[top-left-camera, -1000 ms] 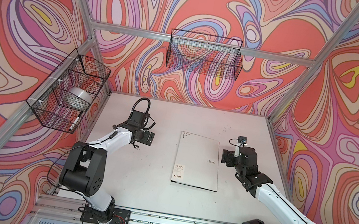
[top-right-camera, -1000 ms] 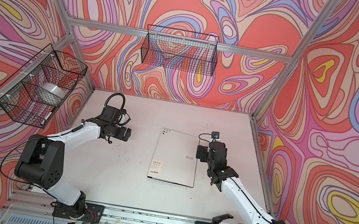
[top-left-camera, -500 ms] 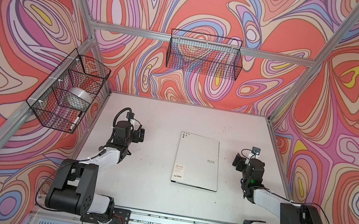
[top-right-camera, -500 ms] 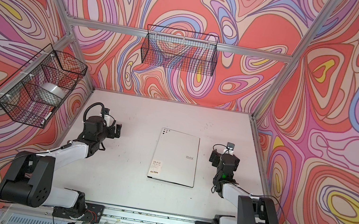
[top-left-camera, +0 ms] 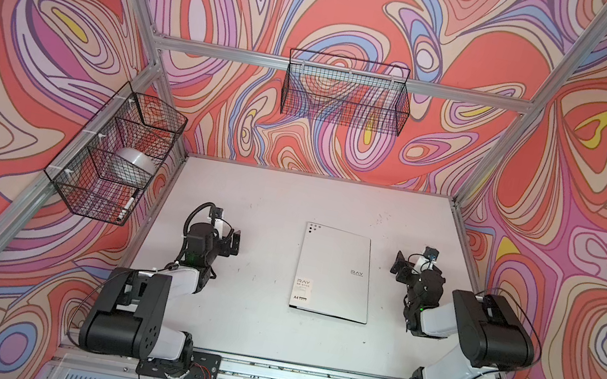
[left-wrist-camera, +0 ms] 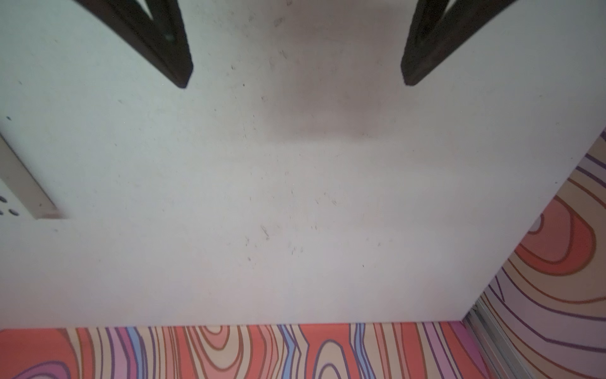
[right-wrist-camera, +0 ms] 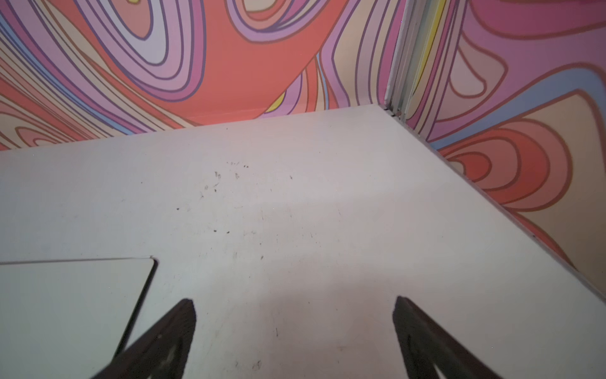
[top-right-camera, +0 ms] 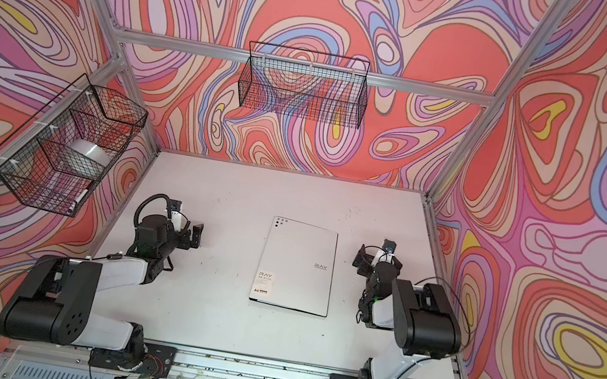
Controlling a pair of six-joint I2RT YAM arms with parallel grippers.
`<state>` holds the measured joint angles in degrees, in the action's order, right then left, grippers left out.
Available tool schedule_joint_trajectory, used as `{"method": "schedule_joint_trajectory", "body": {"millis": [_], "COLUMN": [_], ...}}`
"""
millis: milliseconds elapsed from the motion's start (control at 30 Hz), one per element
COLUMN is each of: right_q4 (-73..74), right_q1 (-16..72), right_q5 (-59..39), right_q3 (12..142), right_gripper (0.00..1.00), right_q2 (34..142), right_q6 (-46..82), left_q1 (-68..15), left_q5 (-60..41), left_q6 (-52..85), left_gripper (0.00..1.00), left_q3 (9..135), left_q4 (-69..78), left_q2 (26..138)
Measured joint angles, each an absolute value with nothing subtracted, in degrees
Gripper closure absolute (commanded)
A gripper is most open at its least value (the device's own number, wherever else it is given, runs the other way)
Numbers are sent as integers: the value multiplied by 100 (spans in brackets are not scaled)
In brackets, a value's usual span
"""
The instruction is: Put the files into the folder
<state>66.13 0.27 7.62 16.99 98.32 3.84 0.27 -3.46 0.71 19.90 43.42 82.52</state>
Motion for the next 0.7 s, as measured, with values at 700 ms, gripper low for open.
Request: {"method": "schedule_joint_trajectory", "body": {"millis": [700], "right_q4": [5520], "right_q1": [-80], "right_q5": [104], "right_q3": [2731], "right_gripper": [2], "right_q2": [9848], "right_q6": [242], "left_q1": [84], "left_q5": [-379], "left_q6": [71], "left_gripper": [0], "left_q3": [2158], "left_q4": [4941], "left_q2": [8790]}}
